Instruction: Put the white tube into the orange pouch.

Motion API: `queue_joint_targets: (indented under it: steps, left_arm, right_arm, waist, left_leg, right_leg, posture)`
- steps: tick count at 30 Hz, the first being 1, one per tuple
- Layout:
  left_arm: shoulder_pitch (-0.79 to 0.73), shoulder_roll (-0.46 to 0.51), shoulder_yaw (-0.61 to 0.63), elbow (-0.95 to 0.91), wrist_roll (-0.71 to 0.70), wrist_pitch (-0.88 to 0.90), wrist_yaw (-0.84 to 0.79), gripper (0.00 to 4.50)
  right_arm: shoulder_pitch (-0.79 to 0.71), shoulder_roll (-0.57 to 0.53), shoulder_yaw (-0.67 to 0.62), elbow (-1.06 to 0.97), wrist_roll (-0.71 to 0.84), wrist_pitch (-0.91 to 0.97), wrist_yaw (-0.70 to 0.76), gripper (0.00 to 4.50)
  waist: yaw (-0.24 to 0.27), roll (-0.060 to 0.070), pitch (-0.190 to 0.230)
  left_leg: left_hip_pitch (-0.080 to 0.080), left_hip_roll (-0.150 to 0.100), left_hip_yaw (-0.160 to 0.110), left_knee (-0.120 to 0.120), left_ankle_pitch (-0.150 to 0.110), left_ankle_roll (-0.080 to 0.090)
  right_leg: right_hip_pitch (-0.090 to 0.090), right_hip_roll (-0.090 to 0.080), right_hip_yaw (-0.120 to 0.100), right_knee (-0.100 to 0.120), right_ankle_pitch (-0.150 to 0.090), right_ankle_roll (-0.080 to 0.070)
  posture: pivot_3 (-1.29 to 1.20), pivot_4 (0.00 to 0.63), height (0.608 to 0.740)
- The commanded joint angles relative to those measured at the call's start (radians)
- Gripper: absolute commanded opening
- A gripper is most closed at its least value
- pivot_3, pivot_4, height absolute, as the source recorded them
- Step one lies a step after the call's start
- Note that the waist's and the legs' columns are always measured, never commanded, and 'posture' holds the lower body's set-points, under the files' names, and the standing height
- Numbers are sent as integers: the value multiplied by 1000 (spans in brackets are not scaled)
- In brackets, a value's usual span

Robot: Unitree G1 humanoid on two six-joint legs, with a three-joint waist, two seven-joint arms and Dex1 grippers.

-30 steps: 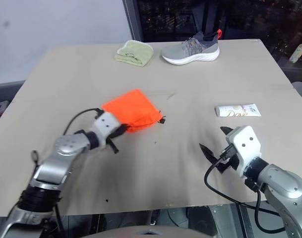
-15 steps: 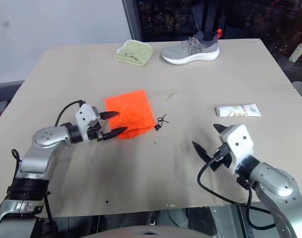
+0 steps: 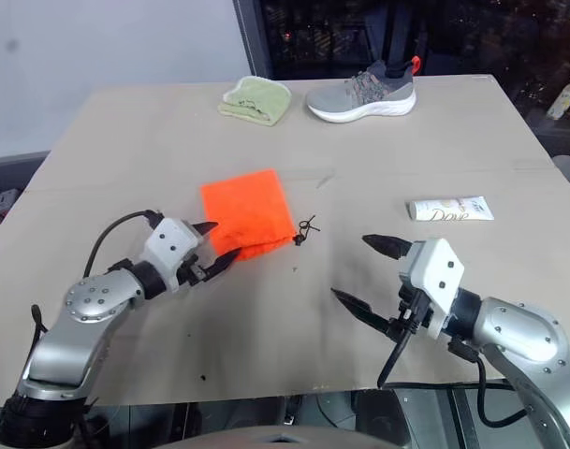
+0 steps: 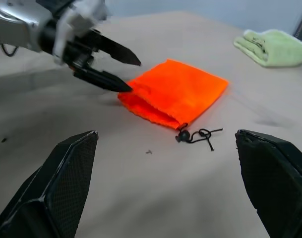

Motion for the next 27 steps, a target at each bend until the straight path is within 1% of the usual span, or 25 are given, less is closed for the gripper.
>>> queue_joint_targets:
  steps: [1, 3, 7, 10, 13, 15, 18, 22, 27]
  left_arm:
    - [6, -8, -19, -38, 46, -8, 38, 3394]
    - [13, -2, -31, -23, 87, -33, 55, 3394]
    - [51, 21, -37, 3, 155, -140, 59, 3394]
    - [56, 13, -18, 40, 195, -196, 93, 3394]
    - [61, 6, -24, 53, 241, -246, 123, 3394]
    - [83, -7, -38, 46, 281, -256, 154, 3394]
    - [95, -31, -48, 44, 298, -256, 166, 3394]
    - [80, -41, -82, 60, 326, -282, 159, 3394]
    - [20, -70, -107, 114, 368, -246, 179, 3394]
  right_arm:
    - [-17, -12, -31, -6, 15, -21, 6, 4500]
    - [-16, -16, -34, -4, 12, -23, 2, 4500]
    - [-8, -21, -37, -2, 1, -28, -1, 4500]
    - [-4, -19, -31, -5, -10, -30, -12, 4500]
    - [-2, -17, -28, -9, -14, -28, -17, 4500]
    - [2, -17, -30, -14, -15, -25, -21, 4500]
    - [13, -18, -33, -19, -20, -23, -27, 4500]
    - [17, -19, -29, -22, -25, -22, -35, 4500]
    - [16, -17, -20, -15, -39, -26, -41, 4500]
  waist:
    - [0, 0, 0]
    - [1, 0, 0]
    - [0, 0, 0]
    - [3, 0, 0]
    - [4, 0, 0]
    - [5, 0, 0]
    - [5, 0, 0]
    - [5, 0, 0]
    - [5, 0, 0]
  left_leg:
    - [0, 0, 0, 0, 0, 0]
    - [-1, 0, 0, 0, 0, 0]
    - [-1, 0, 0, 0, 0, 0]
    - [-1, 0, 0, 0, 0, 0]
    - [-1, 0, 0, 0, 0, 0]
    - [-1, 0, 0, 0, 0, 0]
    - [-1, 0, 1, -1, 0, 0]
    - [-1, 0, 0, 0, 0, 0]
    - [-1, 0, 0, 0, 0, 0]
  right_leg:
    - [0, 0, 0, 0, 0, 0]
    - [0, -1, 1, -1, 0, 0]
    - [0, -1, 1, -1, 0, 0]
    - [0, -1, 1, -1, 0, 0]
    - [0, -1, 1, -1, 0, 0]
    - [0, -1, 1, -1, 0, 0]
    - [-1, -2, 1, -1, 0, 0]
    - [-1, -1, 1, -1, 0, 0]
    - [0, -1, 1, -1, 0, 0]
  posture:
    - [0, 150, 740]
    - [0, 150, 740]
    - [0, 150, 740]
    - [0, 150, 740]
    - [0, 150, 740]
    - [0, 150, 740]
    - [0, 150, 740]
    - [0, 150, 740]
    - [0, 150, 740]
